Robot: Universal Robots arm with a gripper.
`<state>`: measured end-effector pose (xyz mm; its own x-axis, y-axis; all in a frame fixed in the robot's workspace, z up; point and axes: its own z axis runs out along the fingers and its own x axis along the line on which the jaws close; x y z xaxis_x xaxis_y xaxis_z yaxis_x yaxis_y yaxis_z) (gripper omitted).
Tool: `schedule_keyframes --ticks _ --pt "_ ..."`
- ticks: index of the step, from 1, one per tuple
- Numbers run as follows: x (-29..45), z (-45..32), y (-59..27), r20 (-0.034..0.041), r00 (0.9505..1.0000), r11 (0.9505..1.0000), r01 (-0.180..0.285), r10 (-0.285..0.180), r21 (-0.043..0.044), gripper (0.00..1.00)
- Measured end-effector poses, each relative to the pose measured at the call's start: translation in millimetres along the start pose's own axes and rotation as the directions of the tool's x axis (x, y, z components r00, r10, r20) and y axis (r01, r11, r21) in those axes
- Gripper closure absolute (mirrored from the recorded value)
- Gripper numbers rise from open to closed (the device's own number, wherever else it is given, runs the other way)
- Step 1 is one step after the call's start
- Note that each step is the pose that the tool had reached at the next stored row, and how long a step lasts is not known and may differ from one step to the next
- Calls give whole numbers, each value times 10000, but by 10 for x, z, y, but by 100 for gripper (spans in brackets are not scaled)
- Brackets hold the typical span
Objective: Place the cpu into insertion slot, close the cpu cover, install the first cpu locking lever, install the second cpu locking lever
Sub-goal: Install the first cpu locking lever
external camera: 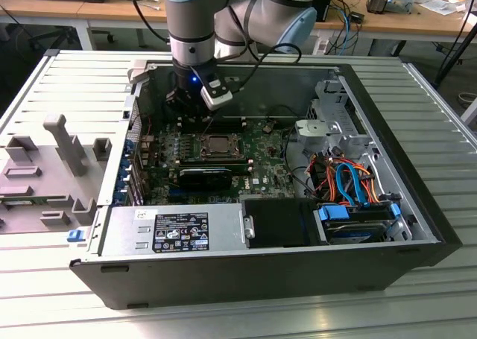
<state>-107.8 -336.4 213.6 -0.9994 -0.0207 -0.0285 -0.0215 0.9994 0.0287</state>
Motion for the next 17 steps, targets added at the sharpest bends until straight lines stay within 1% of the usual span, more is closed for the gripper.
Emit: schedule_keyframes --ticks 3,7,11,14,17 --pt "-7 5 -3 -1 10000 10000 1 -1 5 89" --pt "-46 5 -5 -3 10000 10000 2 -2 10 89" --pt "-77 -17 -4 -4 10000 10000 3 -3 9 89" --pt "-101 -21 -5 -17 10000 10000 2 -2 9 89" --pt "-232 -18 -13 -144 9999 10000 4 -4 8 89"
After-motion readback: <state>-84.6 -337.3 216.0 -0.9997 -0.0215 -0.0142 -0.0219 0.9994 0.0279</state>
